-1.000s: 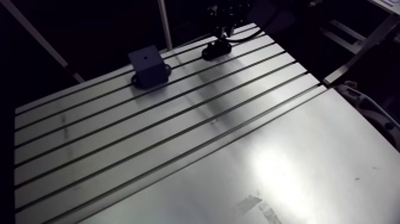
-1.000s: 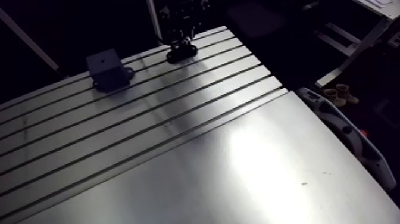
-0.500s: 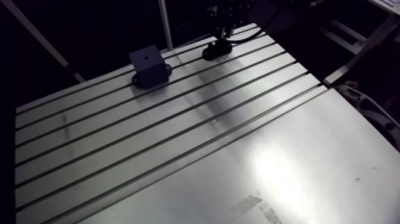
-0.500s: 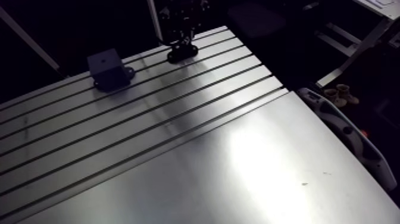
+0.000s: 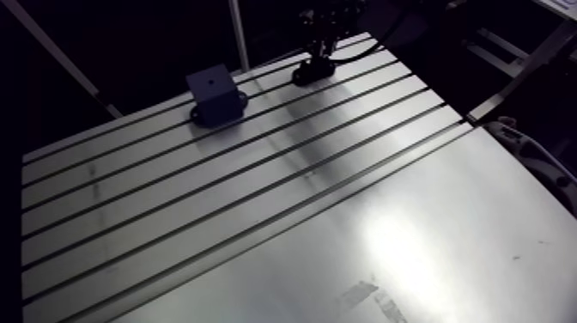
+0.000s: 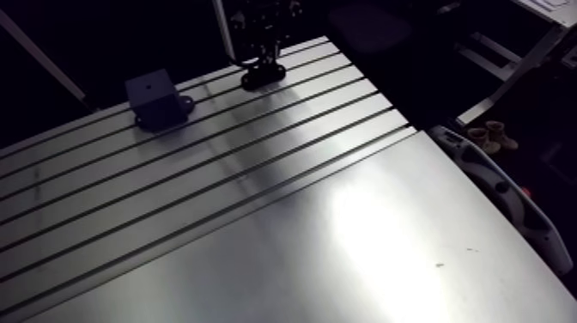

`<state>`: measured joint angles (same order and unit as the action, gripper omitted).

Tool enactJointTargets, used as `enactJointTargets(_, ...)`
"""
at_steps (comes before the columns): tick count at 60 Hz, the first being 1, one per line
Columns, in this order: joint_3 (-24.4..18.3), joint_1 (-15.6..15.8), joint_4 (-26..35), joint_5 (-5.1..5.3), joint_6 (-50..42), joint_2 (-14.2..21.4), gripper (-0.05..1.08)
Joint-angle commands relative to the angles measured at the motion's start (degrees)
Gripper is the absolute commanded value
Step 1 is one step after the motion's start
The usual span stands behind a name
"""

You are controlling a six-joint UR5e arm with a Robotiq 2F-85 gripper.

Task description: Pick up the M10 bolt and insert it into the hole until fully seated.

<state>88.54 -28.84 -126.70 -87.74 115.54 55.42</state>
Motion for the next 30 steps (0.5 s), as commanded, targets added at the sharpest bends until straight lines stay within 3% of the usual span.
enactJointTargets(1,0.01,0.00,0.00,-0.02,0.00,-0.01,0.69)
enactJointTargets(30,-0.08,0.08,-0.02,-0.11,0.00,-0.10,0.71)
